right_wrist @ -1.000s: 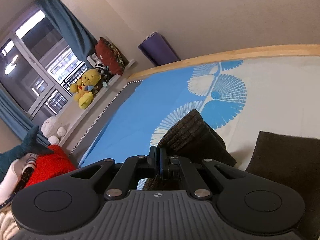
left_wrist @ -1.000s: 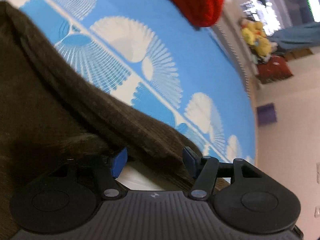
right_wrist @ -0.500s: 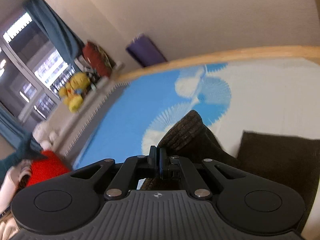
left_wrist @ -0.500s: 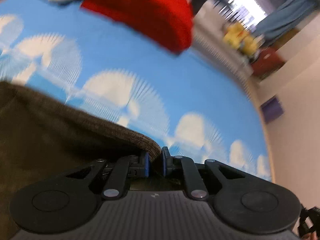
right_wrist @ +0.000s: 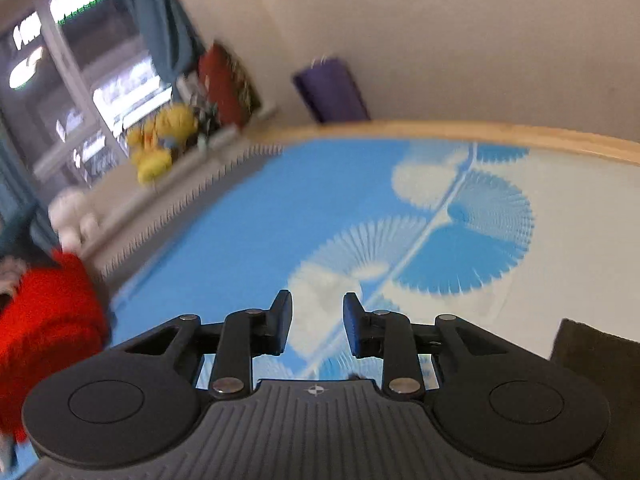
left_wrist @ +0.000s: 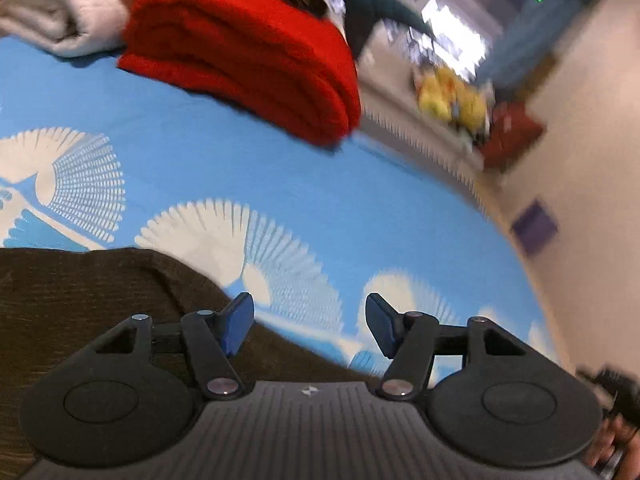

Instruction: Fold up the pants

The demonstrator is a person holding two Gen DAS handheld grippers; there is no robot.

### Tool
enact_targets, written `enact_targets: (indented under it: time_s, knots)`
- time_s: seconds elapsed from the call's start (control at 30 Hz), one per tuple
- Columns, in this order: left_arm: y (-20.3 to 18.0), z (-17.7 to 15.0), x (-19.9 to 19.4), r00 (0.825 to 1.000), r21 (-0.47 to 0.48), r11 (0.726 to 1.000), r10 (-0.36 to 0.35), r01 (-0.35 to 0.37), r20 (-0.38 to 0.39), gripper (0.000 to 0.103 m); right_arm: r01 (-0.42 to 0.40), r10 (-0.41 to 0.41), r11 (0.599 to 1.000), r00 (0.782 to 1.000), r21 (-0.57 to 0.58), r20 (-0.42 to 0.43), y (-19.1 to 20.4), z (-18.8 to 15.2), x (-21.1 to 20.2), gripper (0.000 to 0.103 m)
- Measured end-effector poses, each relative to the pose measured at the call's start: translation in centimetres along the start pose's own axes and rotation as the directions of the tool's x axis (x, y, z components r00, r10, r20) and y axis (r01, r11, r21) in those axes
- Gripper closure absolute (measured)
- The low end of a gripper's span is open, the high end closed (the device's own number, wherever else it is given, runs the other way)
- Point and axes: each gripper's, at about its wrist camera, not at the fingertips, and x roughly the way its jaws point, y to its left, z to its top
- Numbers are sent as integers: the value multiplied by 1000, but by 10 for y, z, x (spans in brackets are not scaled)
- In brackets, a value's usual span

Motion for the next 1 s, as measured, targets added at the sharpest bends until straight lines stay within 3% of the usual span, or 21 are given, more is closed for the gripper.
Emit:
enact_targets:
  time_s: [0.07, 0.13, 0.2, 0.27, 0.33, 0.4, 0.43, 0.5, 0.57, 0.63, 0.67, 0.73, 0.77, 0.87, 0.9, 0.93, 1.0]
  knots:
    - [-5, -10, 14, 989, 83, 995, 58, -47, -136, 40, 8, -15, 997, 995, -70, -99, -9, -4, 12, 64]
    - [-9, -26, 27, 966, 196, 979, 109, -63, -234, 47, 36, -56, 994, 977, -100, -204, -22, -11, 27, 61]
    - [-12, -44, 43, 938, 331, 941, 175, -69, -299, 48, 63, -99, 991, 936, -117, -337, -43, -24, 45, 60]
    - [-13, -59, 55, 916, 423, 905, 205, -44, -344, 51, 79, -128, 988, 901, -132, -414, -59, -34, 55, 59]
    - [-11, -72, 58, 905, 460, 888, 205, -11, -374, 51, 28, -117, 982, 862, -184, -493, -65, -48, 61, 56]
    - [-15, -82, 63, 899, 491, 871, 210, 6, -384, 51, -38, -129, 962, 809, -271, -573, -66, -65, 69, 52]
    - [-15, -86, 65, 898, 509, 861, 219, 6, -381, 51, -71, -140, 942, 806, -328, -575, -63, -72, 68, 52]
    - [-14, -92, 71, 897, 549, 836, 253, -13, -363, 51, -113, -163, 898, 813, -426, -558, -55, -80, 65, 52]
    - [-15, -96, 75, 893, 568, 822, 280, -32, -354, 51, -126, -162, 889, 812, -440, -561, -50, -83, 65, 51]
    - [-17, -100, 77, 886, 584, 811, 302, -44, -353, 59, -135, -169, 878, 811, -460, -560, -45, -81, 68, 71]
    - [-17, -102, 79, 884, 599, 799, 317, -53, -344, 63, -120, -193, 865, 817, -488, -543, -43, -80, 70, 88]
    - [-17, -103, 80, 881, 622, 780, 339, -66, -331, 82, -122, -185, 867, 821, -483, -539, -40, -74, 72, 96]
    - [-17, -101, 80, 880, 612, 788, 335, -66, -337, 85, -127, -166, 875, 828, -467, -536, -40, -68, 71, 97]
    - [-15, -95, 80, 882, 593, 802, 330, -74, -337, 92, -143, -113, 879, 865, -455, -489, -34, -46, 66, 98]
    - [-14, -94, 79, 884, 590, 804, 327, -74, -334, 93, -134, -89, 888, 888, -439, -452, -32, -38, 63, 99]
    - [-14, -93, 77, 887, 588, 805, 322, -73, -331, 94, -124, -42, 909, 923, -397, -383, -31, -25, 56, 99]
    - [-17, -88, 70, 897, 594, 802, 304, -60, -321, 95, -67, -11, 946, 971, -316, -239, -32, 1, 44, 100]
